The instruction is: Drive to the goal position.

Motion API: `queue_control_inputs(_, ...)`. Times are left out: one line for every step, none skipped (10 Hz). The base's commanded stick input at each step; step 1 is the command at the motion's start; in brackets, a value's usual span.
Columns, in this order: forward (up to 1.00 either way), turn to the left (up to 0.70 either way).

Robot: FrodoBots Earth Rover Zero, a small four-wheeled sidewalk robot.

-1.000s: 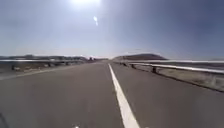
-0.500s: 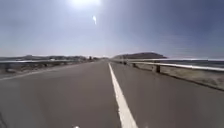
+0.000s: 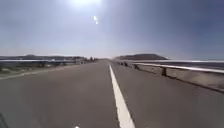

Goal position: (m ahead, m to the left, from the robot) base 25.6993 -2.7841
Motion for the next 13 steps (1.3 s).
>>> queue_control_inputs(1.0,0.0)
queue_control_inputs(1.0,0.0)
queue_control_inputs(1.0,0.0)
queue_control_inputs(1.0,0.0)
queue_control_inputs(1.0,0.0)
queue_control_inputs(1.0,0.0)
queue_control_inputs(1.0,0.0)
queue_control_inputs(1.0,0.0)
queue_control_inputs(1.0,0.0)
queue_control_inputs(1.0,0.0)
queue_control_inputs(1.0,0.0)
queue_control_inputs(1.0,0.0)
queue_control_inputs(1.0,0.0)
